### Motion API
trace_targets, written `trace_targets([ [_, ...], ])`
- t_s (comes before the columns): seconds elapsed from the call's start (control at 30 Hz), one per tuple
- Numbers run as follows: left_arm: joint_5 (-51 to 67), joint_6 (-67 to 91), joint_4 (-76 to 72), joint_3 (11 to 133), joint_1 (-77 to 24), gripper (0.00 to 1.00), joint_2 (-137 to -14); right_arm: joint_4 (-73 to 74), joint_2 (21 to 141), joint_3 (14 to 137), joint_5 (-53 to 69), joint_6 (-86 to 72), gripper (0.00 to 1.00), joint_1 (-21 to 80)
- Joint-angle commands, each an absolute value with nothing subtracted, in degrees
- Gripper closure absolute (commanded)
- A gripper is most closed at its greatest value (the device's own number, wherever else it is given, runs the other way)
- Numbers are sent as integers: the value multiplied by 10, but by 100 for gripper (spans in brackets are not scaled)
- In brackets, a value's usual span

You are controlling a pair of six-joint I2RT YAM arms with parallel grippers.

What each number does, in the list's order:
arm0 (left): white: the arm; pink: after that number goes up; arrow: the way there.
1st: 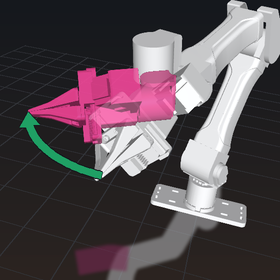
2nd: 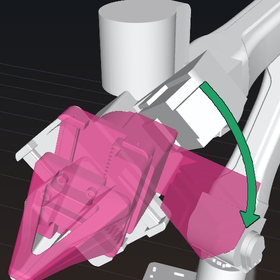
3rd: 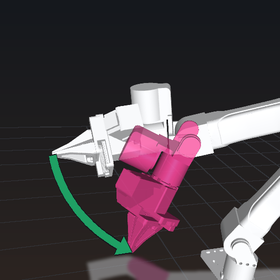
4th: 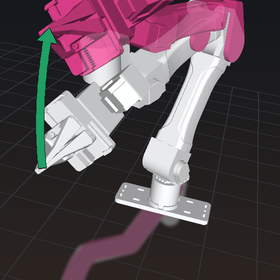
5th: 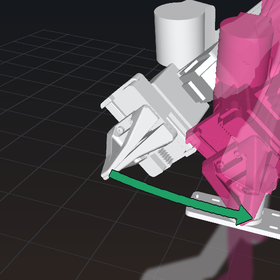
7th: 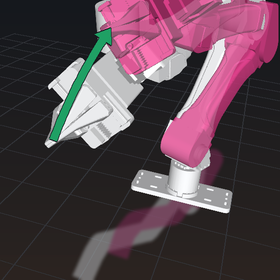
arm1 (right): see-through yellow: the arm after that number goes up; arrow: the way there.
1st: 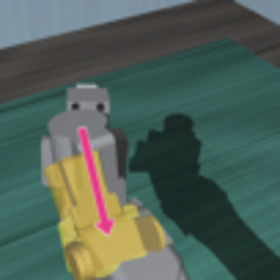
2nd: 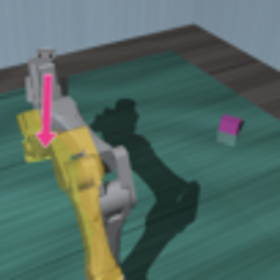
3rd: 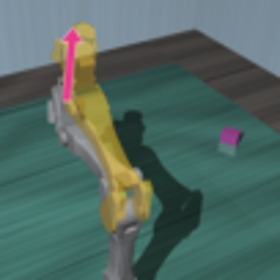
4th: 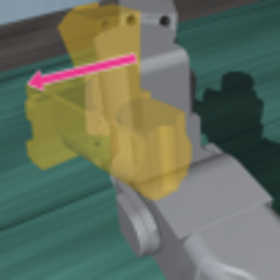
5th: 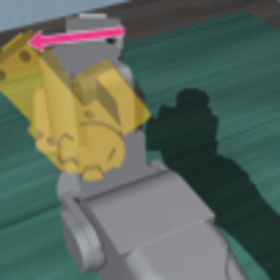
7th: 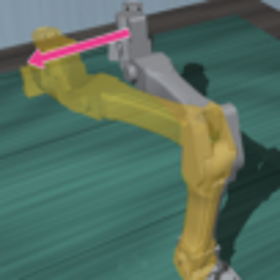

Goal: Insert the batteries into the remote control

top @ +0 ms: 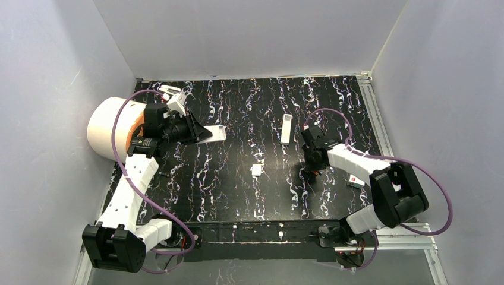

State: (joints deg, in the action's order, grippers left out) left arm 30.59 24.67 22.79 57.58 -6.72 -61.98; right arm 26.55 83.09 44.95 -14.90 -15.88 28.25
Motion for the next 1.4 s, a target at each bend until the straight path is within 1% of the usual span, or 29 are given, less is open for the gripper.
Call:
trace_targets([
  [0.0, 314, 236, 229, 576, -68, 100, -618, 248, 837, 467, -133, -154, 67, 282],
  [0.4, 316, 236, 231, 583, -68, 100, -624, 259, 876, 477, -102, -140, 69, 283],
  [0.47, 316, 236, 231, 583, -68, 100, -624, 264, 884, 479, -108, -140, 73, 283],
  [0.63, 316, 236, 233, 587, -68, 100, -626, 267, 888, 484, -125, -144, 86, 283],
  [0.7, 316, 236, 234, 587, -68, 100, -625, 256, 879, 484, -116, -147, 88, 283],
  [0.87, 329, 249, 229, 584, -68, 100, -621, 200, 805, 485, -58, -178, 90, 282],
  [0.93, 358, 293, 206, 579, -68, 100, -617, 175, 770, 494, -23, -203, 90, 282],
  [1.03, 436, 395, 87, 540, -68, 100, -605, 119, 722, 509, 38, -258, 90, 283],
  [1.13, 482, 487, -38, 497, -68, 100, -600, 46, 689, 530, 93, -315, 91, 283],
  [1.27, 489, 490, -46, 508, -70, 100, -597, -47, 656, 557, 143, -373, 91, 284],
  [1.37, 511, 500, -50, 522, -71, 100, -599, -108, 655, 582, 181, -409, 91, 293],
])
